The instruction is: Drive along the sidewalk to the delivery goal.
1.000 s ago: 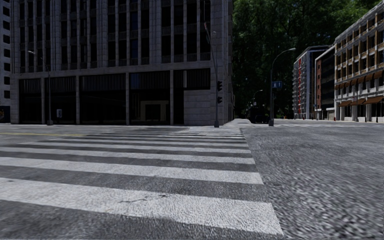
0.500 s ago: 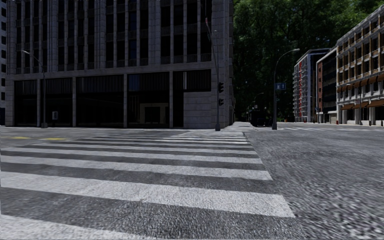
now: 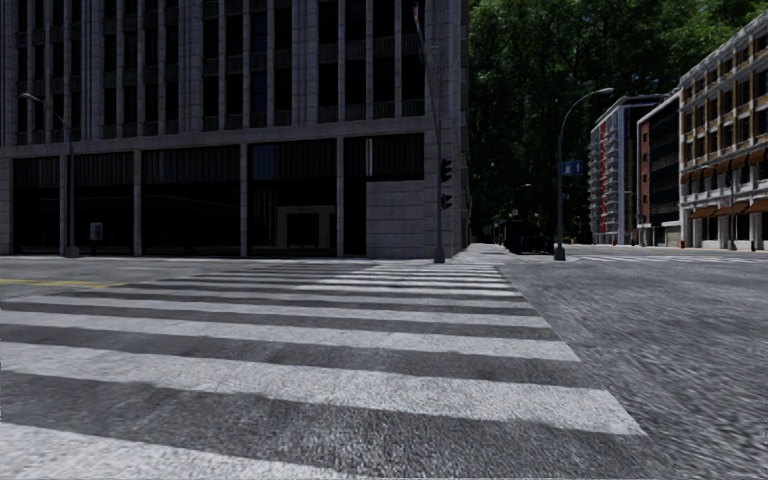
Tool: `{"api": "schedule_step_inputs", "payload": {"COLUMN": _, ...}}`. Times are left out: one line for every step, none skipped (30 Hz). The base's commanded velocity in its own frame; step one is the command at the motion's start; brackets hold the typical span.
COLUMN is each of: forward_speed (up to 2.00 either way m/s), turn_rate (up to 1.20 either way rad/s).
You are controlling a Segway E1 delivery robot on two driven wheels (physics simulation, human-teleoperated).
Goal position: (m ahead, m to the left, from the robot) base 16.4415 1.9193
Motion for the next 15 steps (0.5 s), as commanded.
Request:
{"api": "schedule_step_inputs", "payload": {"forward_speed": 2.00, "turn_rate": 0.00}}
{"api": "schedule_step_inputs", "payload": {"forward_speed": 2.00, "turn_rate": 0.00}}
{"api": "schedule_step_inputs", "payload": {"forward_speed": 2.00, "turn_rate": 0.00}}
{"api": "schedule_step_inputs", "payload": {"forward_speed": 2.00, "turn_rate": 0.00}}
{"api": "schedule_step_inputs", "payload": {"forward_speed": 2.00, "turn_rate": 0.00}}
{"api": "schedule_step_inputs", "payload": {"forward_speed": 2.00, "turn_rate": 0.00}}
{"api": "schedule_step_inputs", "payload": {"forward_speed": 2.00, "turn_rate": 0.00}}
{"api": "schedule_step_inputs", "payload": {"forward_speed": 2.00, "turn_rate": 0.00}}
{"api": "schedule_step_inputs", "payload": {"forward_speed": 2.00, "turn_rate": 0.00}}
{"api": "schedule_step_inputs", "payload": {"forward_speed": 2.00, "turn_rate": 0.00}}
{"api": "schedule_step_inputs", "payload": {"forward_speed": 2.00, "turn_rate": 0.00}}
{"api": "schedule_step_inputs", "payload": {"forward_speed": 2.00, "turn_rate": 0.00}}
{"api": "schedule_step_inputs", "payload": {"forward_speed": 2.00, "turn_rate": 0.00}}
{"api": "schedule_step_inputs", "payload": {"forward_speed": 2.00, "turn_rate": 0.00}}
{"api": "schedule_step_inputs", "payload": {"forward_speed": 2.00, "turn_rate": 0.00}}
